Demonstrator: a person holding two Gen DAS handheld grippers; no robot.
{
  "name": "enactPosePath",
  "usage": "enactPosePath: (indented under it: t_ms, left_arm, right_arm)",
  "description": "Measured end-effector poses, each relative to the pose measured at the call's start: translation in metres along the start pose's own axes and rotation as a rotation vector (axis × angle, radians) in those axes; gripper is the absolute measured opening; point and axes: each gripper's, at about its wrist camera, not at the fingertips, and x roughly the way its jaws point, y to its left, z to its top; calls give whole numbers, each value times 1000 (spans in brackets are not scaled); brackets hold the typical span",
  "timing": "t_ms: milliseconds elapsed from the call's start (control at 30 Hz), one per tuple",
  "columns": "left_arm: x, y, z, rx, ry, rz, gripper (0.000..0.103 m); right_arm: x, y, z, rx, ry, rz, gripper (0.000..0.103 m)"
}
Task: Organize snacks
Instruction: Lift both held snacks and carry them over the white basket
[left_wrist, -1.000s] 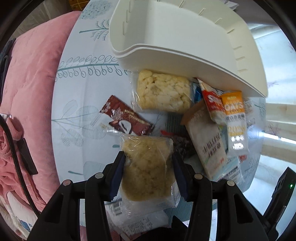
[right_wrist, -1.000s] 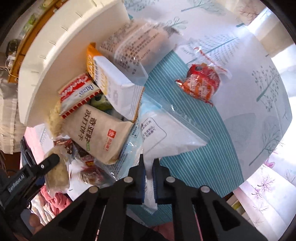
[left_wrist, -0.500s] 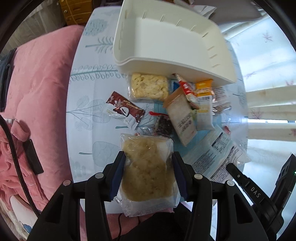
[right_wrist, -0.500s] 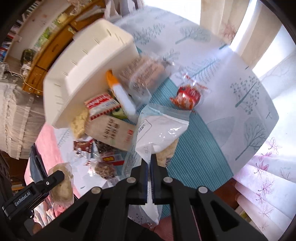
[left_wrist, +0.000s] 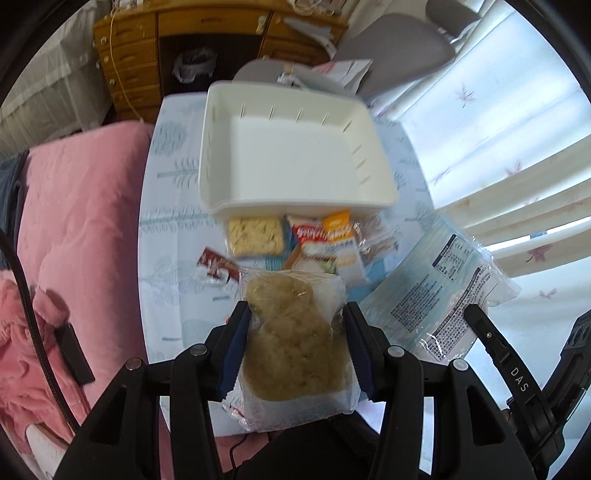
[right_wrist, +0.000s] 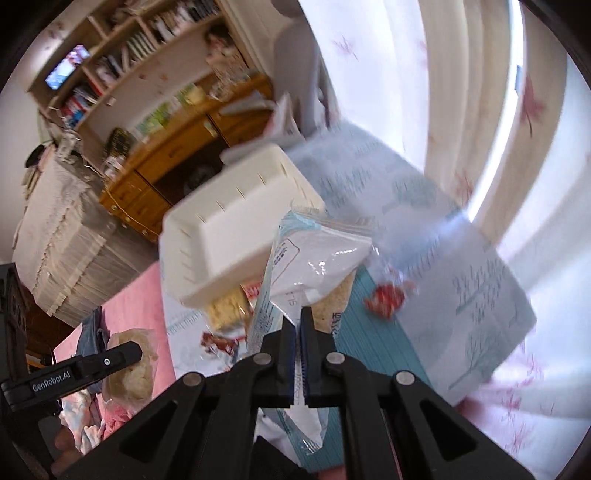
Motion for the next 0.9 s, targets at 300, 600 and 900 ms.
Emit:
enactPosePath:
  t_ms: [300, 600, 900]
  left_arm:
    - [-21, -19, 39, 18, -133, -7, 49]
    - [-1, -31, 85, 4, -237, -27, 49]
    - [42, -28, 122, -14, -316, -22, 49]
  right_arm:
    - [-2, 23, 46, -156, -137, 17, 2]
    - [31, 35, 93, -273, -216, 62, 2]
    - [86, 49, 122, -414, -190, 112, 2]
